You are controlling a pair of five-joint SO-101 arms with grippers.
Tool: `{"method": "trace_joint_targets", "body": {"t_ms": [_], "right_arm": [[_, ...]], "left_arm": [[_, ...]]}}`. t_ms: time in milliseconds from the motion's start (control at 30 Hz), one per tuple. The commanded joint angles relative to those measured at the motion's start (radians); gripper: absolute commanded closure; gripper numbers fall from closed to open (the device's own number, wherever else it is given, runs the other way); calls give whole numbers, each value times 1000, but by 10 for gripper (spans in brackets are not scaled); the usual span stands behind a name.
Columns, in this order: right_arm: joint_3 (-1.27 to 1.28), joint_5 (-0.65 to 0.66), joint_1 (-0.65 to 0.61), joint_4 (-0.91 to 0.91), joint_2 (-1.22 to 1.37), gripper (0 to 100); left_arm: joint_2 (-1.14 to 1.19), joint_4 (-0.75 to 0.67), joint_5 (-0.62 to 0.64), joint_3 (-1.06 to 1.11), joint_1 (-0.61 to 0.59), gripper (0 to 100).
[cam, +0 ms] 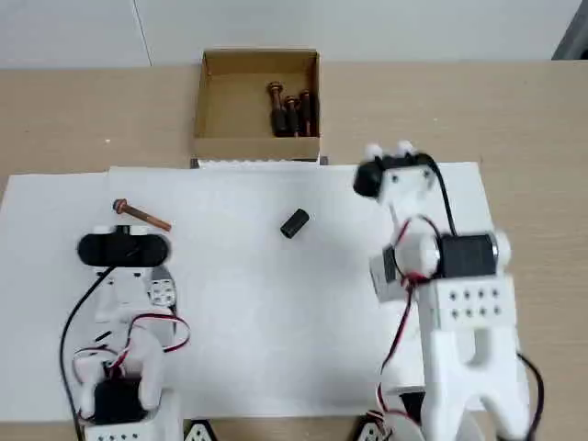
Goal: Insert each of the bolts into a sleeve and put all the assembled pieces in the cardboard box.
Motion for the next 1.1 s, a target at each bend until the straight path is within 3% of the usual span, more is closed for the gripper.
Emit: {"method": "trace_joint_targets", "body": {"t_ms": [0, 233, 733, 1067], "right_arm": [[71, 9, 51, -10, -114, 995], [110, 68, 127, -47, -189, 995], [112, 63, 176, -47, -197, 995], [112, 58, 176, -47, -197, 995]], "left_arm": [[-5, 18, -94, -107, -94, 992], [69, 129, -147, -280, -153, 992], [802, 250, -164, -860, -157, 992], [1186, 244, -505, -1035, -158, 989]]}}
